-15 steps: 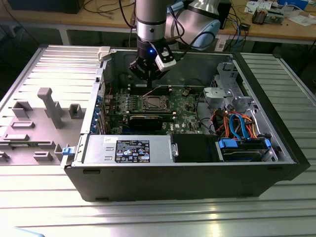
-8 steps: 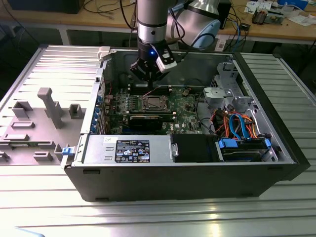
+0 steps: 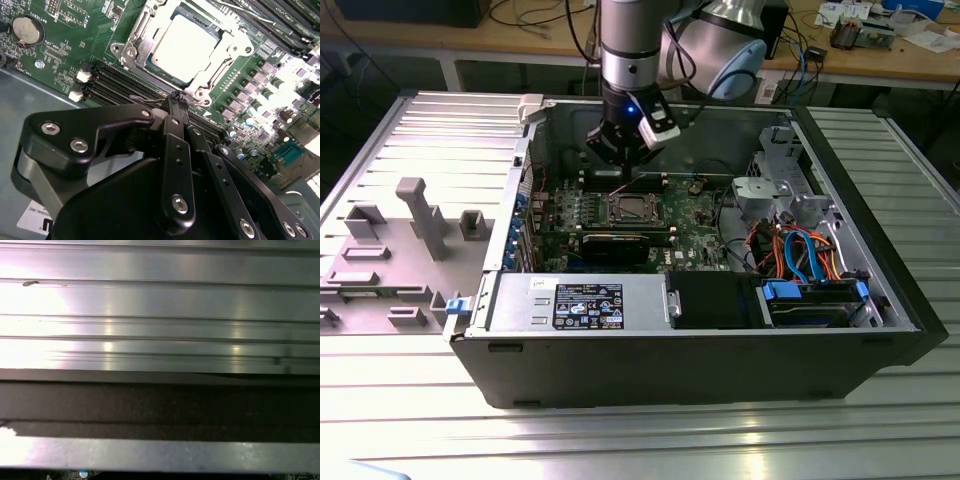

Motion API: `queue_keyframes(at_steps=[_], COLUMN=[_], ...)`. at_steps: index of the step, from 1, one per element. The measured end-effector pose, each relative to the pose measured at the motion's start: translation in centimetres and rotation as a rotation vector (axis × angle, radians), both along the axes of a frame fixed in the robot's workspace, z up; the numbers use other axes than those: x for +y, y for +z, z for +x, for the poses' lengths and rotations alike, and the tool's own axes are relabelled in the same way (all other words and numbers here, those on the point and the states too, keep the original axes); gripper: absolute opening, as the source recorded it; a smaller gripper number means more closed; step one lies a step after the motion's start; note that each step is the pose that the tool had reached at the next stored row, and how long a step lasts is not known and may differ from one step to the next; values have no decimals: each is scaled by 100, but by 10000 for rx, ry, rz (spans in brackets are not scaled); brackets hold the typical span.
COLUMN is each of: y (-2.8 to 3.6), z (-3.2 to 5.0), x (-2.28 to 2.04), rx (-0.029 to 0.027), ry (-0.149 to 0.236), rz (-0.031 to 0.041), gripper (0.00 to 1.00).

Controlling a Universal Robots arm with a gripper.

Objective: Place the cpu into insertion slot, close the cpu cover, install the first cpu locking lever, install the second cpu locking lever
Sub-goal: 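Install the first cpu locking lever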

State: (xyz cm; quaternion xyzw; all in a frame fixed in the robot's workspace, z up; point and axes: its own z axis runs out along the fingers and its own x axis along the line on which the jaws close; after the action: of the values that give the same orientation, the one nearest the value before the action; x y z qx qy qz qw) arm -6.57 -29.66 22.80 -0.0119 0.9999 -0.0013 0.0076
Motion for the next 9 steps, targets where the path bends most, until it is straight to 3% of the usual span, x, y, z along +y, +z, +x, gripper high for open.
queue_keyframes(at_steps=[9], y=[-43], z=[71], x=[3], rx=[0], ry=[-1], rz=[0], gripper=[11])
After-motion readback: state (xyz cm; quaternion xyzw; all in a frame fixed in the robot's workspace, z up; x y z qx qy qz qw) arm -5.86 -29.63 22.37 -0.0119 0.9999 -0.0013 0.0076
